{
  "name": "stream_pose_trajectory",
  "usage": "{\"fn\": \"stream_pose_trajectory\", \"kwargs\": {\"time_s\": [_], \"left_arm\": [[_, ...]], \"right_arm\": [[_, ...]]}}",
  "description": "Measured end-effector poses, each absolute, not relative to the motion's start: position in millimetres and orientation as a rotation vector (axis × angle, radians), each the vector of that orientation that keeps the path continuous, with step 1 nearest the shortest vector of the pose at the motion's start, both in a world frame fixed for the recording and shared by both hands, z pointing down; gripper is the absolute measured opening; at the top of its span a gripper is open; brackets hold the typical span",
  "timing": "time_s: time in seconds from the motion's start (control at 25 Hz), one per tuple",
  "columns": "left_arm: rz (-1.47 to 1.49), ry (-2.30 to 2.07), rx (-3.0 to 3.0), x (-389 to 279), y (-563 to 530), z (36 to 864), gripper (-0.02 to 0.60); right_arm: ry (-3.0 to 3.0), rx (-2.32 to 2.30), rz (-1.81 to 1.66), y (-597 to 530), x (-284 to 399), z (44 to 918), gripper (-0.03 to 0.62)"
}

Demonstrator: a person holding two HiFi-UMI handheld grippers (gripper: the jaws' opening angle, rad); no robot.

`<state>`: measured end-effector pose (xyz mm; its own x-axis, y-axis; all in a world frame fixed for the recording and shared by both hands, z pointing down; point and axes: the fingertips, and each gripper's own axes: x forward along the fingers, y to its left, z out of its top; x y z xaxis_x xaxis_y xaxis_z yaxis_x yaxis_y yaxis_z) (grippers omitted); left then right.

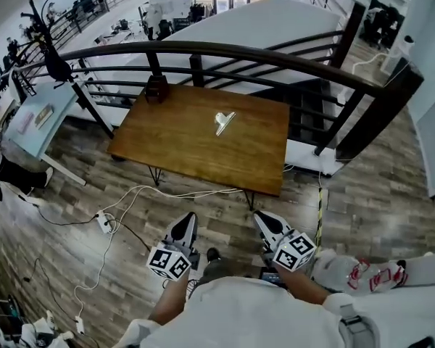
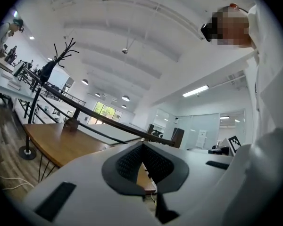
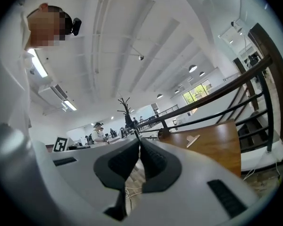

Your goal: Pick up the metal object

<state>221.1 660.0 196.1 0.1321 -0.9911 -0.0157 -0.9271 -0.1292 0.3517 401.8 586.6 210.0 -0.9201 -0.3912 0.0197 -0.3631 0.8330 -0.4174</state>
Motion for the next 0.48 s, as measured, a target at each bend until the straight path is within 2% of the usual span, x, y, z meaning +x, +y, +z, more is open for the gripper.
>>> {"fn": "stream_pose_trajectory", "kwargs": {"time_s": [0.24, 0.48], "left_arm": [[-0.419, -1.832, 2.236, 137.4, 608.4, 173.3, 0.014], [-0.428, -1.755, 2.285, 99.9, 563.6, 175.4, 0.014]], "right_arm": [[2.922, -0.7, -0.552, 531.7, 330.7, 178.4, 0.026], [2.897, -0.757, -0.59, 501.9, 290.5, 181.7, 0.026]]}}
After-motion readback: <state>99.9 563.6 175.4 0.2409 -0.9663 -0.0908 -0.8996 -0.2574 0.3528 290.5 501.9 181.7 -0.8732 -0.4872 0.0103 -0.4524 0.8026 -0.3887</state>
